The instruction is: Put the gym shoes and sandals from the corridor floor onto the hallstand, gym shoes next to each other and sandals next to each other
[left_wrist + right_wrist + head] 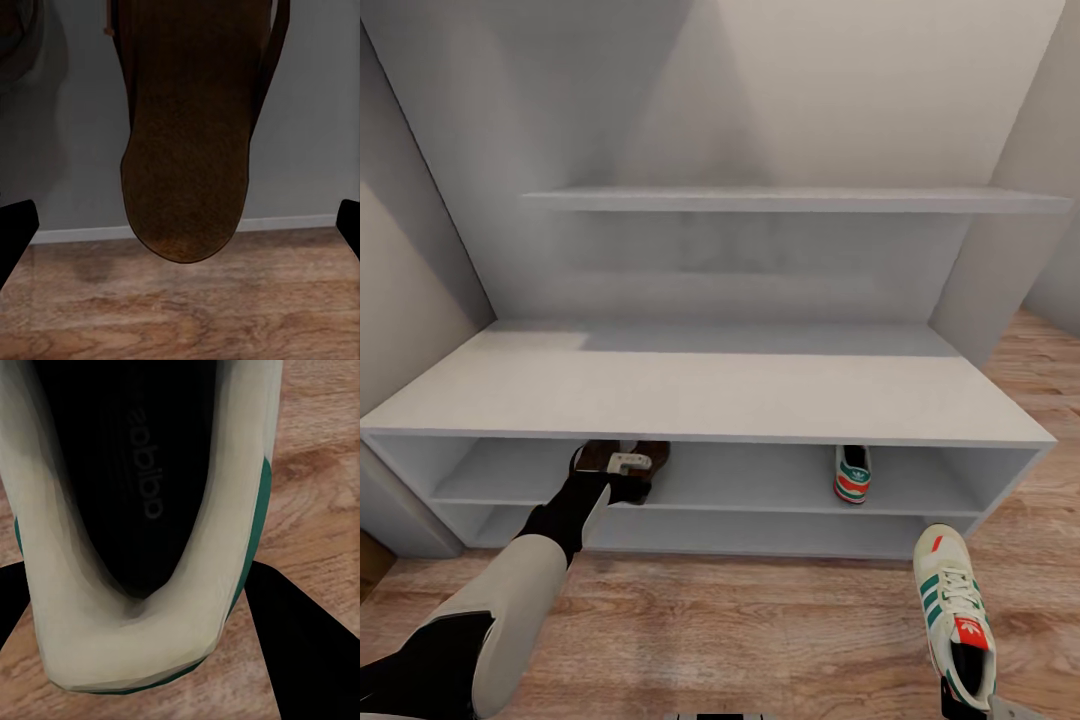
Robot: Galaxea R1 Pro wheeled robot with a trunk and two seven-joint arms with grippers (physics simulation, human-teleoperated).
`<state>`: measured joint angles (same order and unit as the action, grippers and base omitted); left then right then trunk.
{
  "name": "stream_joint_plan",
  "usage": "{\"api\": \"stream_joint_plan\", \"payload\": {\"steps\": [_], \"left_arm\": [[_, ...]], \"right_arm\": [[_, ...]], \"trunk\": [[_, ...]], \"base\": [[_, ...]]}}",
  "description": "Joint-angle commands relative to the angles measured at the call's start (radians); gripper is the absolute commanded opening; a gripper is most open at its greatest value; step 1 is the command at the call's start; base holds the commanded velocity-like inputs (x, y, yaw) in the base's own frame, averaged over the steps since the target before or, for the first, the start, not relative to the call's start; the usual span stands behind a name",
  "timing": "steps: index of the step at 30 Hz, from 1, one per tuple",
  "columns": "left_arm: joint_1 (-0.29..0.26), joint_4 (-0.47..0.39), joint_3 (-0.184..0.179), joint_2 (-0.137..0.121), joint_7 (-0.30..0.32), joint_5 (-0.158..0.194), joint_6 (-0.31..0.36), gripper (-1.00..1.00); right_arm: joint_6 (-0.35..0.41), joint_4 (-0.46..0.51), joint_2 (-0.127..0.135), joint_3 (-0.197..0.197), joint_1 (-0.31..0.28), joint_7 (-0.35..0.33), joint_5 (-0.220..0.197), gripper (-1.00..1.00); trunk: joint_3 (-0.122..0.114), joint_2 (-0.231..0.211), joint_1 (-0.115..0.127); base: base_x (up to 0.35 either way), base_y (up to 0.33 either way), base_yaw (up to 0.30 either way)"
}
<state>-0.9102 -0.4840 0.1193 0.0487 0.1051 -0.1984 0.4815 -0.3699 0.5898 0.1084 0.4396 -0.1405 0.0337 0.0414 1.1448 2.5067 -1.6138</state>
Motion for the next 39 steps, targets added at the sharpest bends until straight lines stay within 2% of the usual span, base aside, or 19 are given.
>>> {"api": "stream_joint_plan", "payload": {"steps": [1, 5, 12, 19, 22, 26, 30, 31, 34, 36, 37, 39], "left_arm": [[0.0, -0.002, 0.008, 0.001, 0.008, -0.011, 0.005, 1.0], [0.0, -0.002, 0.008, 0.001, 0.008, -0.01, 0.005, 1.0], [0.002, -0.001, 0.008, 0.001, 0.008, -0.011, -0.002, 1.0], [0.037, -0.001, 0.01, -0.003, 0.008, -0.01, -0.102, 1.0], [0.111, -0.001, 0.011, -0.012, 0.01, -0.006, -0.178, 1.0], [0.16, -0.001, 0.011, -0.021, 0.01, 0.017, -0.251, 1.0], [0.236, -0.001, 0.011, -0.045, 0.012, 0.078, -0.351, 1.0], [0.277, -0.001, 0.011, -0.063, 0.024, 0.114, -0.396, 1.0], [0.34, 0.001, 0.011, -0.091, 0.074, 0.148, -0.49, 1.0], [0.368, 0.002, 0.011, -0.1, 0.093, 0.152, -0.535, 1.0], [0.4, 0.005, 0.011, -0.105, 0.106, 0.155, -0.585, 1.0], [0.415, 0.006, 0.011, -0.107, 0.109, 0.156, -0.607, 1.0]], "right_arm": [[-0.003, -0.001, 0.0, 0.0, -0.001, 0.005, 0.004, -1.0], [-0.003, -0.001, 0.0, 0.0, -0.001, 0.005, 0.005, -1.0], [-0.003, -0.001, 0.0, 0.0, -0.001, 0.005, 0.004, -1.0], [-0.003, -0.001, 0.0, 0.0, -0.001, 0.005, 0.003, -1.0], [-0.003, -0.001, 0.0, 0.001, -0.001, 0.005, 0.003, -1.0], [-0.003, -0.001, 0.0, 0.001, -0.001, 0.005, 0.003, -1.0], [-0.003, -0.001, 0.0, 0.001, -0.001, 0.005, 0.003, -1.0], [-0.003, -0.001, 0.0, 0.001, -0.001, 0.005, 0.003, -1.0], [-0.003, -0.001, 0.0, 0.0, -0.001, 0.004, 0.004, -1.0], [-0.003, -0.001, 0.0, -0.001, -0.001, 0.004, 0.004, -1.0], [-0.003, -0.002, -0.001, -0.001, -0.001, 0.003, 0.005, -1.0], [-0.003, -0.002, 0.0, -0.001, -0.001, 0.003, 0.005, -1.0]], "trunk": [[0.001, 0.0, 0.0], [0.001, 0.0, 0.0], [0.001, 0.0, 0.0], [0.001, 0.0, 0.0], [0.001, 0.0, 0.0], [0.001, 0.0, 0.0], [0.001, 0.0, 0.0], [0.001, 0.0, 0.0], [0.001, 0.0, 0.0], [0.001, 0.0, 0.0], [0.001, 0.0, 0.0], [0.001, 0.0, 0.0]], "base": [[0.0, 0.0, 0.0], [0.0, 0.0, 0.0], [-0.26, -0.142, 0.0], [-0.31, -0.076, 0.0], [-0.326, -0.014, 0.0], [-0.332, -0.004, 0.0], [-0.335, -0.001, 0.0], [-0.336, 0.0, 0.0], [-0.336, 0.0, 0.0], [-0.337, 0.0, 0.0], [-0.337, 0.0, 0.0], [-0.337, 0.0, 0.0]]}}
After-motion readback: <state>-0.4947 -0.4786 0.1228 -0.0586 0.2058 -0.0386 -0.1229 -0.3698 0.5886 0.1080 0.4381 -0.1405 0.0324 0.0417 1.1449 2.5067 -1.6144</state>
